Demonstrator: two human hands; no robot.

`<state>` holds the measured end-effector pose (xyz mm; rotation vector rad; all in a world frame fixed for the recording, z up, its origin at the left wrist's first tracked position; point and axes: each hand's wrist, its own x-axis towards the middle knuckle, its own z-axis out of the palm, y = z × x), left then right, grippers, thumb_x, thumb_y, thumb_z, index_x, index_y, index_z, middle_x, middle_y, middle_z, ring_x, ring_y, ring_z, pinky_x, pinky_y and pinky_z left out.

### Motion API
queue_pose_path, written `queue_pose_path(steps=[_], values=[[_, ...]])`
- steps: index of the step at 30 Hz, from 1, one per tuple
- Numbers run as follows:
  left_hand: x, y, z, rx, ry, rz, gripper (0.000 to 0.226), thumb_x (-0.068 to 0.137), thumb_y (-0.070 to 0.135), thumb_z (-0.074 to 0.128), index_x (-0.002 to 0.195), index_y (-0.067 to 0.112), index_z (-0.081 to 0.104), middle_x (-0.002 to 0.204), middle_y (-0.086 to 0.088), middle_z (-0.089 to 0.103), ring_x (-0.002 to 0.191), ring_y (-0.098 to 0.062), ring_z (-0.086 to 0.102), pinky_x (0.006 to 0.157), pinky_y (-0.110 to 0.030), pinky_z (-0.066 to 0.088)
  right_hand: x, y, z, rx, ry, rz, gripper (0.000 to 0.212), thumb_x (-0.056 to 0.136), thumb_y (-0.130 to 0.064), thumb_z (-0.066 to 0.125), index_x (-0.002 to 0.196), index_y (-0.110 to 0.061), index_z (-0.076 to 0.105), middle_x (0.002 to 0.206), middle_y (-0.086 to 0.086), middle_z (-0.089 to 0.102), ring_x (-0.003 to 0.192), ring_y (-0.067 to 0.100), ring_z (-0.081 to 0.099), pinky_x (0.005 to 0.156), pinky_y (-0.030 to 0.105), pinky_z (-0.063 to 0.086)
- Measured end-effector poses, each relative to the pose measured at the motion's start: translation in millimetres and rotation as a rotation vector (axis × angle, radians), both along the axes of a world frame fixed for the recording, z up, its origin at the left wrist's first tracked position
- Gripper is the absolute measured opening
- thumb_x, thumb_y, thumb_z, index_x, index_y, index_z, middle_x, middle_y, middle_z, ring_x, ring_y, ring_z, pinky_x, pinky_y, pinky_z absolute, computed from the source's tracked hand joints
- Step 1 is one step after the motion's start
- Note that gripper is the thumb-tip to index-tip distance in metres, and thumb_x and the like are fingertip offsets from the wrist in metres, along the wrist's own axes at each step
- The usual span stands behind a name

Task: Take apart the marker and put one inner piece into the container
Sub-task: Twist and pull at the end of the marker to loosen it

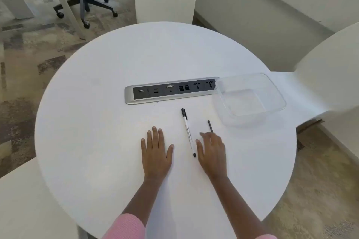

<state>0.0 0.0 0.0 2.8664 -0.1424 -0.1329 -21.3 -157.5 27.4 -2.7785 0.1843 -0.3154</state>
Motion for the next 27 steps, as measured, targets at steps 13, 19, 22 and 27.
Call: queue_pose_path(steps=[13, 19, 22, 27], values=[[10.8, -5.5, 14.1, -0.033, 0.03, 0.006, 0.05, 0.084, 0.031, 0.037, 0.108, 0.0, 0.067, 0.116, -0.023, 0.065, 0.112, -0.038, 0.06, 0.087, -0.049, 0.051, 8.9, 10.8, 7.9, 0.404, 0.291, -0.147, 0.023, 0.086, -0.014, 0.052, 0.106, -0.007, 0.059, 0.097, 0.01, 0.061, 0.094, 0.024, 0.055, 0.072, 0.028, 0.043], [13.1, -23.0, 40.6, -0.613, 0.089, 0.181, 0.034, 0.097, 0.018, 0.04, 0.124, 0.007, 0.057, 0.13, -0.007, 0.058, 0.132, -0.021, 0.042, 0.103, -0.024, 0.033, 15.4, -5.9, 30.5, 0.849, 0.342, -0.167, 0.015, 0.084, -0.013, 0.058, 0.095, -0.01, 0.067, 0.085, 0.005, 0.062, 0.066, 0.01, 0.053, 0.056, 0.008, 0.04], [17.9, -35.9, 60.8, -1.042, 0.326, 0.345, 0.025, 0.094, 0.027, 0.048, 0.112, 0.015, 0.059, 0.107, -0.006, 0.065, 0.105, -0.021, 0.059, 0.083, -0.024, 0.044, 16.6, -15.1, 47.9, 0.985, 0.434, -0.066, 0.012, 0.085, -0.013, 0.059, 0.083, -0.02, 0.067, 0.075, -0.003, 0.061, 0.06, 0.009, 0.052, 0.049, 0.01, 0.04], [15.0, -45.0, 76.4, -1.512, 0.548, 0.426, 0.018, 0.096, 0.012, 0.044, 0.104, 0.016, 0.059, 0.085, 0.003, 0.072, 0.08, -0.01, 0.068, 0.075, -0.021, 0.054, 17.1, -27.3, 73.3, 1.051, 0.543, 0.033, 0.013, 0.088, -0.012, 0.055, 0.086, -0.017, 0.067, 0.073, -0.004, 0.061, 0.06, 0.007, 0.053, 0.05, 0.014, 0.039]])
